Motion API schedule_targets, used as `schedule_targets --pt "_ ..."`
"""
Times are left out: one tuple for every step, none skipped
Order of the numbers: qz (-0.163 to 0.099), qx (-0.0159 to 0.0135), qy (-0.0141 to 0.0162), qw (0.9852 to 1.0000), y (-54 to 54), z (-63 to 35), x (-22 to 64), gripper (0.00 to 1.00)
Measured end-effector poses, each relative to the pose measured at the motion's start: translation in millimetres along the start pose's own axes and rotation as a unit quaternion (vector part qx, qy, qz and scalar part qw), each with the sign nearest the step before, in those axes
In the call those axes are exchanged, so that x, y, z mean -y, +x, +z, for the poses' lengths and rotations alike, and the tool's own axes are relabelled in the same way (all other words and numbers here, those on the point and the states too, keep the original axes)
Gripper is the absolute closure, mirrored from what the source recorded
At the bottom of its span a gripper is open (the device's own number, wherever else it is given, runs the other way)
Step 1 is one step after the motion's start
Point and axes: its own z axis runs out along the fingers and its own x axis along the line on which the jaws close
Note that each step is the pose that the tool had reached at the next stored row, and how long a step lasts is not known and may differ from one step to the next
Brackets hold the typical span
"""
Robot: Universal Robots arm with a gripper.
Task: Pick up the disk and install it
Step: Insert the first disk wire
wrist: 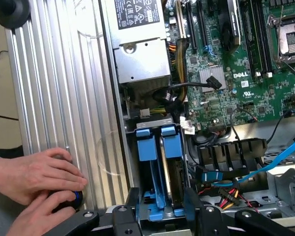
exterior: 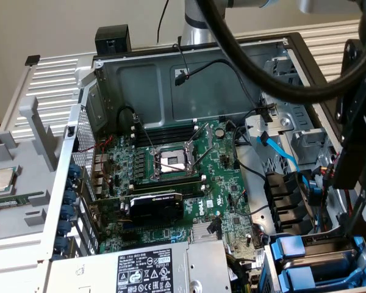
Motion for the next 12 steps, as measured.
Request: schedule_targets --pt "0.0 0.0033 -0.001 1.0 1.6 0.1 0.8 0.51" --pt "0.0 0.0071 -0.0022 1.0 2.9 0.2 1.7 0.51" --pt "0.0 0.0113 -0.0034 0.9999 3.9 0.2 2.4 0.51" --pt "-0.001 0.0168 -0.0046 0.9998 4.3 0.3 2.9 0.51" --pt "-0.001 0.0228 -0.0059 0.9997 4.4 0.3 3.4 0.51" --pt "-0.002 0.0285 -0.0069 0.9996 4.4 0.5 4.0 0.51" --pt "-0.003 0.0337 -0.008 0.9994 4.3 0.7 4.9 0.51" --pt "-0.004 0.0382 -0.0087 0.9992 4.2 1.1 6.0 0.51" --pt "-0.006 0.0417 -0.0093 0.9991 4.0 1.4 7.3 0.51" --pt "-0.007 0.0448 -0.0098 0.9989 3.7 1.9 8.6 0.51" --pt "-0.009 0.0476 -0.0102 0.9988 3.4 2.4 10.0 0.51" --pt "-0.011 0.0498 -0.0107 0.9986 3.2 3.1 11.4 0.51"
